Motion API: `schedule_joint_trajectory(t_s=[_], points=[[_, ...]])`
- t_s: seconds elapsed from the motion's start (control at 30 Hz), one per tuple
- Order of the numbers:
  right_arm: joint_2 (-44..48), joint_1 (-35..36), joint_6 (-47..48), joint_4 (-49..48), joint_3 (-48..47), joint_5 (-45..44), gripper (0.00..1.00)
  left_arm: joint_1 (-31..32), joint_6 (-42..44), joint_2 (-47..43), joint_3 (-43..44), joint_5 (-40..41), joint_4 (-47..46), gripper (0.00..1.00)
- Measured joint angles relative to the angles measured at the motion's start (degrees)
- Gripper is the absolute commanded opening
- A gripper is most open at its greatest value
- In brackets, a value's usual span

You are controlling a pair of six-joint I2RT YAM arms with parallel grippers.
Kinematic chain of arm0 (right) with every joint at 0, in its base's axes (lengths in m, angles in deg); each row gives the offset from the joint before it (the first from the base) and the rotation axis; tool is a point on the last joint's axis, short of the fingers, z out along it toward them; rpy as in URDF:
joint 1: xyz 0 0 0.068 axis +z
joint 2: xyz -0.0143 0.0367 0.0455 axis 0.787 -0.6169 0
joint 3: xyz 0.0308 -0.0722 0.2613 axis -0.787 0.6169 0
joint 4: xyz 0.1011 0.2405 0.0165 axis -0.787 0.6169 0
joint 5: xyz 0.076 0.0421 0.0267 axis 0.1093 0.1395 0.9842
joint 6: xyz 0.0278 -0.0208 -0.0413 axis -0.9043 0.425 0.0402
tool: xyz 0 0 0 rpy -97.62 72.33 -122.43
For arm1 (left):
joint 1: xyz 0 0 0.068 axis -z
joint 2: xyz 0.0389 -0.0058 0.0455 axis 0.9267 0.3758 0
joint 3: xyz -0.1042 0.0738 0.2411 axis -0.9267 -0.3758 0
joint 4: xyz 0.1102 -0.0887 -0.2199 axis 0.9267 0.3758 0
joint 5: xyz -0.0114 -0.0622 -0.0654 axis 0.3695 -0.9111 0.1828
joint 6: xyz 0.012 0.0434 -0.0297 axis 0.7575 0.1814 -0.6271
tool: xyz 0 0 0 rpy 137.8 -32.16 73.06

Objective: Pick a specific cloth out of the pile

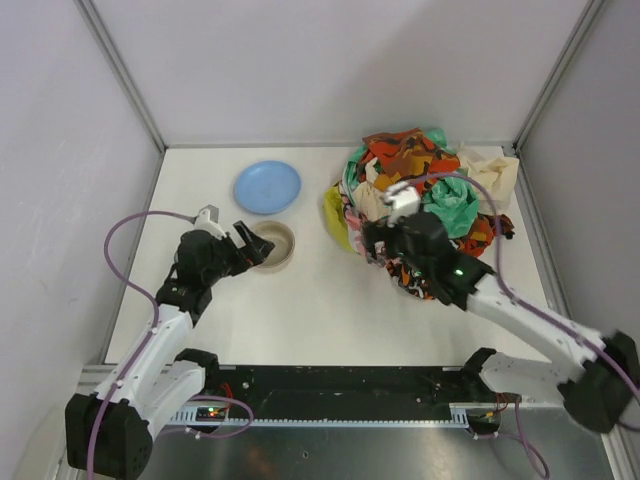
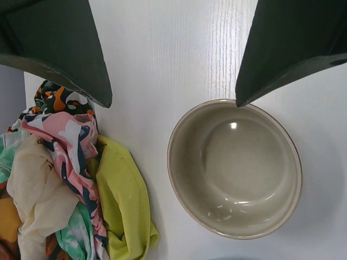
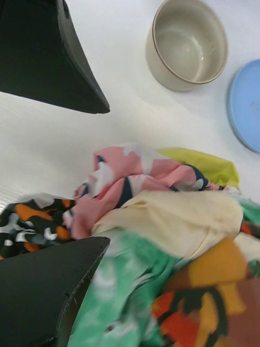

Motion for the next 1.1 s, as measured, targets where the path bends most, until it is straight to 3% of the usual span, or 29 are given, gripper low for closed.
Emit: schedule_joint_trajectory(t_s=[0.2,0.4,0.53,0.73,1.1], points=[[-22.27,6.75,11.08,-2.93,-10.54,-9.18,0.99,0.0,-0.22,0.7,0.48,-1.66,0.22,1.0],[-38.18,5.35,21.46,-2.71,-17.53,-14.32,0.99,0.0,-0.72,1.4,3.04,-2.43,0.31,1.0],[-43.6,2.82,24.55,-2.69,-20.44,-18.62,0.99,0.61,-0.74,5.46,6.91,-2.71,0.28,1.0],[-45.79,-2.38,24.83,-3.39,-21.92,-24.5,0.95,7.78,0.15,17.88,17.44,1.14,0.22,1.0],[-40.19,-11.56,13.84,0.59,-22.1,-19.19,0.91,16.44,0.37,53.9,43.63,3.93,-0.48,1.0]])
